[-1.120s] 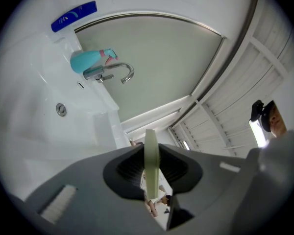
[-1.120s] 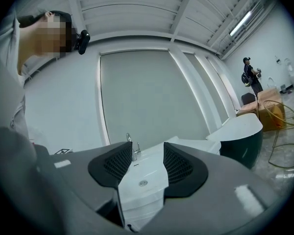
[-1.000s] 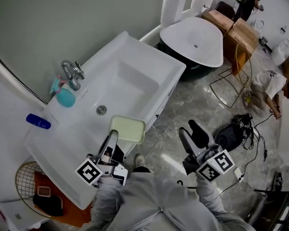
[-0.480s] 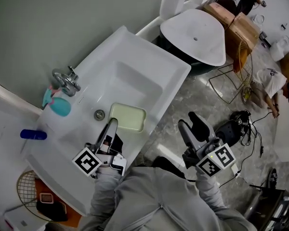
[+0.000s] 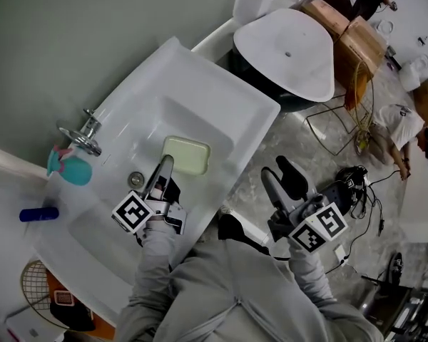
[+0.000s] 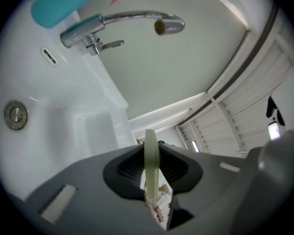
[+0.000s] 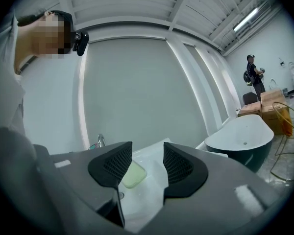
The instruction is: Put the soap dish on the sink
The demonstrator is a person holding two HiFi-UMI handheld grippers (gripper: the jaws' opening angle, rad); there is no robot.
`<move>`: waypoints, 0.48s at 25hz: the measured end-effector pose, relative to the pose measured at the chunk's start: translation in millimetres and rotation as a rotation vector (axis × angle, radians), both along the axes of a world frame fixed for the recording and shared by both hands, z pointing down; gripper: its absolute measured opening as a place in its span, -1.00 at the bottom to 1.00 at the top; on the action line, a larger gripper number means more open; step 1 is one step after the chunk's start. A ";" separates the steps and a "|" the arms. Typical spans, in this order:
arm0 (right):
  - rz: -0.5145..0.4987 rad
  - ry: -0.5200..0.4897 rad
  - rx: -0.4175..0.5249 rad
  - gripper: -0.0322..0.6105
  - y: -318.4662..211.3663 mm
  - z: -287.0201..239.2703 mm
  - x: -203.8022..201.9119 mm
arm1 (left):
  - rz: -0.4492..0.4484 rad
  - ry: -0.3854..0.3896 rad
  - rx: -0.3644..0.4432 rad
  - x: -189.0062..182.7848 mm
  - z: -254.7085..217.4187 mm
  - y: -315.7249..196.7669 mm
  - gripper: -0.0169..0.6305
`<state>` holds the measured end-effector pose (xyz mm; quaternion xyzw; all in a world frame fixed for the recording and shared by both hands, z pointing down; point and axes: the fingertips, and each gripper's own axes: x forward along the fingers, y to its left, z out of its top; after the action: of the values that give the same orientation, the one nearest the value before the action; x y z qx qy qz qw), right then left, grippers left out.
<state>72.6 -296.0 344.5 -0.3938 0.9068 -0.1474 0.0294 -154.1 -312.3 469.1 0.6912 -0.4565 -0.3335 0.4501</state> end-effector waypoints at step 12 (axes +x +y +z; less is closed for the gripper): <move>-0.021 0.020 -0.034 -0.32 -77.3 12.5 21.8 | -0.025 -0.014 -0.136 16.4 63.2 -110.0 -0.55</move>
<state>94.4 -373.3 357.0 -0.3861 0.9085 -0.1591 0.0122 -137.7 -422.3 532.3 0.6555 -0.4899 -0.3026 0.4886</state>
